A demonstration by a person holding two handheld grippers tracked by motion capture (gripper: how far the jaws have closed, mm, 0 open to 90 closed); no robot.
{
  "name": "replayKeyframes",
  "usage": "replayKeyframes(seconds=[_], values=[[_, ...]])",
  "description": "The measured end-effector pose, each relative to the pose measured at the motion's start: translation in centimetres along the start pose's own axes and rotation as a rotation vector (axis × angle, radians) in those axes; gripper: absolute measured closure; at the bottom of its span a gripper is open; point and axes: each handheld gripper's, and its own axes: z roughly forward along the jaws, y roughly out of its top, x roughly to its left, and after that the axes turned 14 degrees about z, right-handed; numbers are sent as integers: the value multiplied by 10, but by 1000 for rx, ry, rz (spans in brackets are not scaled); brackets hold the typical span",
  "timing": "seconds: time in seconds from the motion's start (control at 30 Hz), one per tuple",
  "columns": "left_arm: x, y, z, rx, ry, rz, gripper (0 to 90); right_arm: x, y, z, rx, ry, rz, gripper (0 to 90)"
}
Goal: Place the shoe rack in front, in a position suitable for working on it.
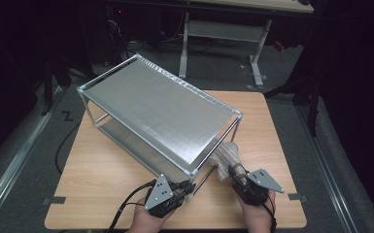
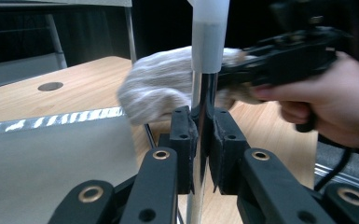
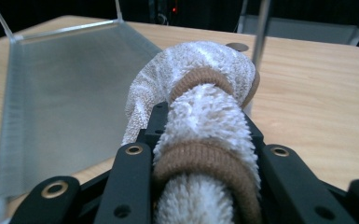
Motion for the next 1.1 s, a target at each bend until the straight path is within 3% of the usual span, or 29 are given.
replayKeyframes(seconds=[0.07, 0.23, 0.27, 0.3, 0.43, 0.5, 0.6, 1.1], values=[[0, -2, -3, -8, -7, -5, 803, 4, 4, 14, 28, -7, -30, 671], [1, -3, -9, -9, -9, 3, 804, 11, 5, 56, 100, -14, -25, 673], [1, -3, -9, -9, -9, 3, 804, 11, 5, 56, 100, -14, -25, 673], [1, -4, -11, -9, -10, 0, 804, 14, 0, 71, 145, -24, -38, 673], [2, -4, -14, -5, -10, -5, 804, 19, -8, 86, 217, -43, -43, 675], [3, -4, -14, -3, -12, -7, 804, 18, -11, 89, 260, -60, -53, 678], [3, -4, -14, -1, -12, -5, 803, 12, -12, 89, 270, -52, -27, 679], [5, -5, -16, -2, -15, 4, 802, 5, -15, 76, 273, -67, -38, 683]])
